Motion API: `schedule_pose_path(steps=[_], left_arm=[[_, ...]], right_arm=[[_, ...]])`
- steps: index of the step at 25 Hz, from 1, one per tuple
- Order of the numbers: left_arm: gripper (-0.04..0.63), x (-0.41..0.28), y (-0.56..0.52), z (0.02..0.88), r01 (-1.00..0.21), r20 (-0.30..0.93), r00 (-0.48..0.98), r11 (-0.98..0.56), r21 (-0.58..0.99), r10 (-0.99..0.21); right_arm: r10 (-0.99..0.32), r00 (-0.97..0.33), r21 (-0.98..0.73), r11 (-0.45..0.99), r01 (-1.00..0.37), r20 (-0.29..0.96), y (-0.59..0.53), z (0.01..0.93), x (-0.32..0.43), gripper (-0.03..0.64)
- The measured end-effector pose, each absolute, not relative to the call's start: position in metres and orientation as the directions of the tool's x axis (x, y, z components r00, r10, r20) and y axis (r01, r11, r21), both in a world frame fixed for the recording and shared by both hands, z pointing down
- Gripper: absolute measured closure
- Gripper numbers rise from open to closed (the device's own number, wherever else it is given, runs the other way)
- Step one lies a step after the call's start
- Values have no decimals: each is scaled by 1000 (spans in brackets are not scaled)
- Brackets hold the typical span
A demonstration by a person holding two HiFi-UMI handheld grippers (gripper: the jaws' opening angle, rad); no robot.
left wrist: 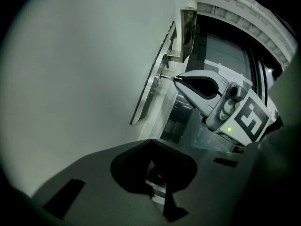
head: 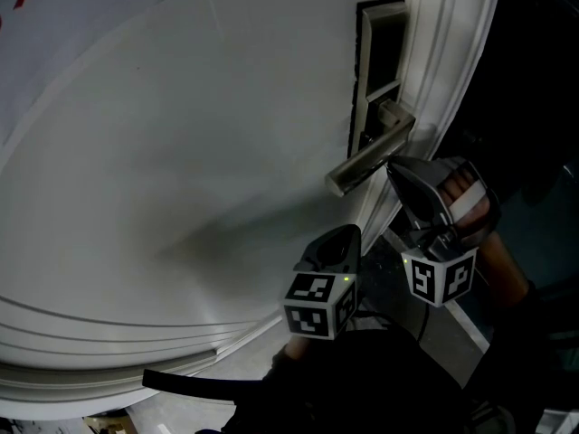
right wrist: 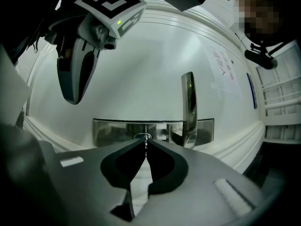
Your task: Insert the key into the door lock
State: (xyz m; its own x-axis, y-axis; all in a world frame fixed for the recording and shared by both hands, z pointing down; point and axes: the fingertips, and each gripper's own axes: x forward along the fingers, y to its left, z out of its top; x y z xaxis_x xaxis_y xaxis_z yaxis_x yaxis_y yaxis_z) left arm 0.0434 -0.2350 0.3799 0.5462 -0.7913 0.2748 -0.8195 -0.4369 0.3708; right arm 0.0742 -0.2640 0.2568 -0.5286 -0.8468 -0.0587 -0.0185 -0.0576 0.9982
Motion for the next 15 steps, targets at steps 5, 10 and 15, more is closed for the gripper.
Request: schedule_pose_path(steps=[5, 10, 15], left_arm=[[595, 45, -236, 379, -816, 273, 551, -441, 374, -788], [595, 46, -237, 378, -815, 264, 554, -449, 366, -789], [595, 46, -238, 378, -814, 259, 557, -456, 359, -789]], right_arm=[[-850, -525, 999, -11, -52, -37, -264, 256, 74, 604], [-853, -518, 997, -74, 7, -60, -265, 258, 74, 604], [-855, -518, 999, -16, -40, -35, -264, 256, 74, 604]])
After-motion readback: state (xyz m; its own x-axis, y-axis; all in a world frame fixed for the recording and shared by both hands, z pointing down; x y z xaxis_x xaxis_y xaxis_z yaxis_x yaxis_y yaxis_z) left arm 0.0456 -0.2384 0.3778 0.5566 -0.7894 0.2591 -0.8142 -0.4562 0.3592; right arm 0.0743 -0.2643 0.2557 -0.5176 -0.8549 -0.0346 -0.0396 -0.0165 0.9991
